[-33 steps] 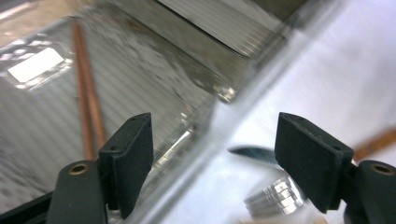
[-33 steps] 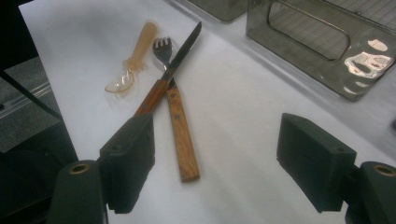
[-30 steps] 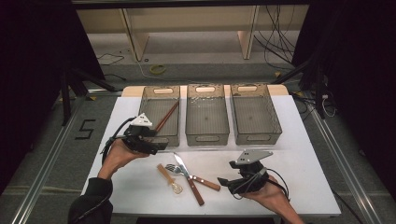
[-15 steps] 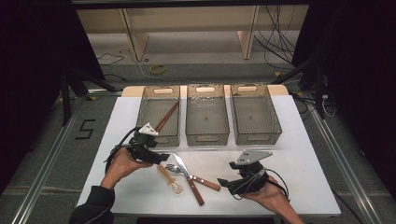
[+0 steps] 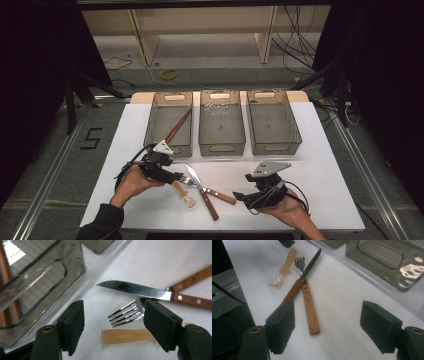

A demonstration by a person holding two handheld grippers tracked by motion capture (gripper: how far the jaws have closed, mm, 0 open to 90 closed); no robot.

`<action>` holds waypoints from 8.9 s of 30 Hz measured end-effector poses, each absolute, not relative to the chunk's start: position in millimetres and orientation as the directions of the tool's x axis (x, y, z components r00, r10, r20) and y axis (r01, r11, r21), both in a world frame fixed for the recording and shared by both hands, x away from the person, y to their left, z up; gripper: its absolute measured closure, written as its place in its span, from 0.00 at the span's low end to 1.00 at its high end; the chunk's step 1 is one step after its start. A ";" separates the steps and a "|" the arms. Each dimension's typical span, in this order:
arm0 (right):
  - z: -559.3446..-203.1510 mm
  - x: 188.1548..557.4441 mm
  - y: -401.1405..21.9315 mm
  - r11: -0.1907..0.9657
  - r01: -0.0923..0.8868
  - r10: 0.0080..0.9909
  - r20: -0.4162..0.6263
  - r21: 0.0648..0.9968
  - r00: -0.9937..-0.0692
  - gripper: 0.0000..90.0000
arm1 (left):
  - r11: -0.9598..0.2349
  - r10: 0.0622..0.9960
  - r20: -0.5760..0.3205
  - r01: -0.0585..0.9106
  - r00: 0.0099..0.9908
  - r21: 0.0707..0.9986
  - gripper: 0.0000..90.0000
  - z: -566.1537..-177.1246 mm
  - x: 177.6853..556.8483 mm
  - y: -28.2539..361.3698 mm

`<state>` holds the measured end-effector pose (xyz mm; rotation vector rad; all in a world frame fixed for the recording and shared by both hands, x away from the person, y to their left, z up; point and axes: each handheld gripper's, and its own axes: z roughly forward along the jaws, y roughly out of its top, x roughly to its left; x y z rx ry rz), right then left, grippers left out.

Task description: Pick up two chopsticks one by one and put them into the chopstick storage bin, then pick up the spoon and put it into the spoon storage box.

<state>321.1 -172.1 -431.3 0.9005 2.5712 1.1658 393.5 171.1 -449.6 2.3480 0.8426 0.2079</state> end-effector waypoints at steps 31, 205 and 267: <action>-431.9 321.8 -174.6 0.507 0.456 0.589 0.093 0.732 -0.803 0.32 | -0.854 0.309 0.026 0.265 0.951 0.449 0.29 -456.2 389.3 157.2; -436.5 323.6 -176.0 0.515 0.472 0.589 0.105 0.716 -0.801 0.33 | -0.444 0.683 -0.110 0.529 0.723 0.723 0.81 -400.7 505.8 75.0; -444.5 317.9 -126.3 0.552 0.486 0.560 0.131 0.678 -0.818 0.39 | -0.244 0.676 -0.151 0.412 0.722 0.878 0.21 -423.1 370.9 171.3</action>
